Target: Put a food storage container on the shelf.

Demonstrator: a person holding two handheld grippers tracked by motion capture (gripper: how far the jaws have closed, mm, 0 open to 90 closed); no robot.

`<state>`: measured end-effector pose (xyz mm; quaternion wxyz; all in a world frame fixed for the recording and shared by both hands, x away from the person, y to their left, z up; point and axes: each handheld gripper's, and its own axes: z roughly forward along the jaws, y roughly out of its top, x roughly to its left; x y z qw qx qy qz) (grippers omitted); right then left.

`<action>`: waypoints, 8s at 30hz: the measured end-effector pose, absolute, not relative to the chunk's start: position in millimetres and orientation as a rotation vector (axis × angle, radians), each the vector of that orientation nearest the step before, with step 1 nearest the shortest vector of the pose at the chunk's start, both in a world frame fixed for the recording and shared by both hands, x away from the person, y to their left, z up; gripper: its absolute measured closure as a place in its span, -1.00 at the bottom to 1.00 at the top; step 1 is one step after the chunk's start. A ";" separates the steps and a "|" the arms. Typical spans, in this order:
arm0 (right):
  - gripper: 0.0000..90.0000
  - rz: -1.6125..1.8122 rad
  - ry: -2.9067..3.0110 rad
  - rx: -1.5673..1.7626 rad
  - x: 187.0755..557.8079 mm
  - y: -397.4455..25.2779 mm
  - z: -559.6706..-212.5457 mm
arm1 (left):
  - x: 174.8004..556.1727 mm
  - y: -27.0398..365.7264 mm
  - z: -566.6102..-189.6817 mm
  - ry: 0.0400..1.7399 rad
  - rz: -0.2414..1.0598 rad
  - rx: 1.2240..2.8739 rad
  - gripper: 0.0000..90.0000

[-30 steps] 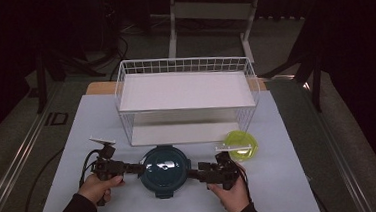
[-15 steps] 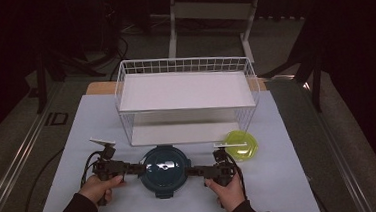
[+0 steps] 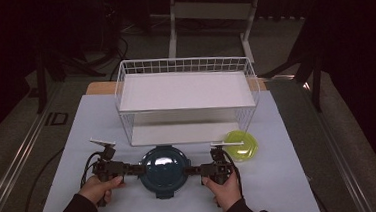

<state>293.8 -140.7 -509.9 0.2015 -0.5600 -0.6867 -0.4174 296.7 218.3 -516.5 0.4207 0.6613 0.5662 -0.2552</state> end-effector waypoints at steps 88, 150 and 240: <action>0.23 -1.266 -1.980 -1.480 299.7 -170.4 -422.1 | 277.7 186.7 -427.7 1.294 -0.434 1.683 0.26; 0.24 -1.537 -1.872 -1.598 398.8 -200.7 -316.0 | 399.8 157.0 -312.4 1.240 -0.292 1.618 0.25; 1.00 -1.549 -2.252 -1.421 336.3 -144.2 -330.4 | 245.5 137.6 -440.2 0.853 0.334 1.727 -0.97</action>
